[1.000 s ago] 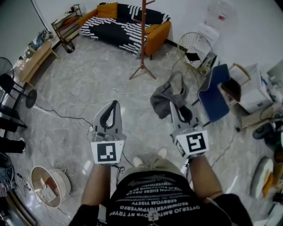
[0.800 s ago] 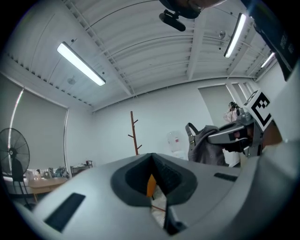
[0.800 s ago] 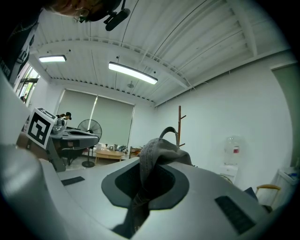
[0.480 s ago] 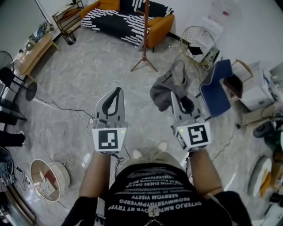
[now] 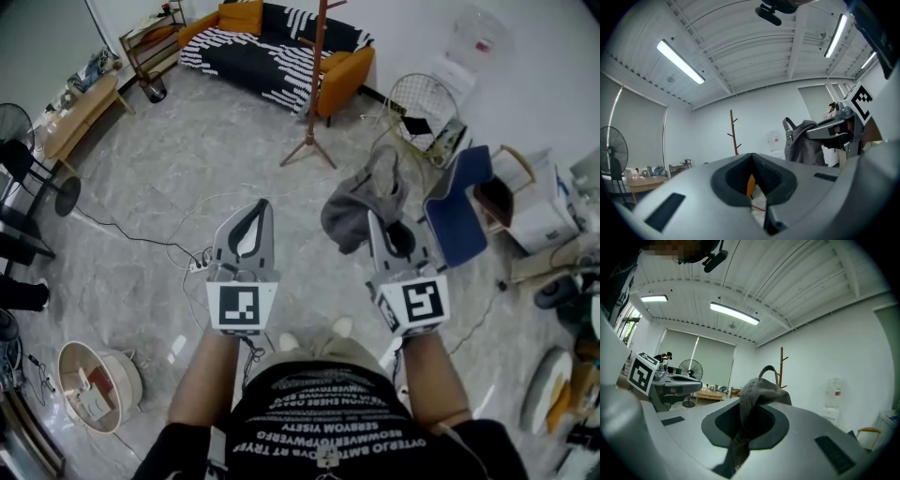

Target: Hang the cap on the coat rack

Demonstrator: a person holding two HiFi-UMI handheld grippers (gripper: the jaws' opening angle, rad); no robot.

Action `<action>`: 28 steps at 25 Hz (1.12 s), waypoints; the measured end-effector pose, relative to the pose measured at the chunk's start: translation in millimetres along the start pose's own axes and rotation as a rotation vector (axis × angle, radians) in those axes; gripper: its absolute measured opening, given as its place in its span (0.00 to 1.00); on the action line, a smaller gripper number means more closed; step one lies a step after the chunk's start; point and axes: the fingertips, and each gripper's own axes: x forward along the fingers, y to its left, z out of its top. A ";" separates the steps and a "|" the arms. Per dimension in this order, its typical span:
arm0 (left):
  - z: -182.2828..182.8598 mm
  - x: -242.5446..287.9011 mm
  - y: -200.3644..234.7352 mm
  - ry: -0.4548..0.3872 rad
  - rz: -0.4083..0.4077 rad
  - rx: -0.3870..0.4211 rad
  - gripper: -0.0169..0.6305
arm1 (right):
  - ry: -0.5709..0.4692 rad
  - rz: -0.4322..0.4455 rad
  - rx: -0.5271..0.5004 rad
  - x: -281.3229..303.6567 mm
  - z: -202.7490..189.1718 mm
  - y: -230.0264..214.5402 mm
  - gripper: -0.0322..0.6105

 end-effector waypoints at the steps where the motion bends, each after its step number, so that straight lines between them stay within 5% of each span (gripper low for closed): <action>1: -1.1 1.6 0.1 0.003 -0.003 -0.005 0.02 | 0.002 -0.001 0.001 0.9 0.2 -0.6 0.07; 11: -5.0 -2.1 15.9 0.005 -0.011 -0.049 0.02 | 0.022 -0.010 0.033 15.1 -6.4 5.6 0.07; 28: -24.4 96.9 16.4 0.017 0.010 -0.058 0.02 | 0.018 0.039 0.034 78.4 -27.3 -50.9 0.07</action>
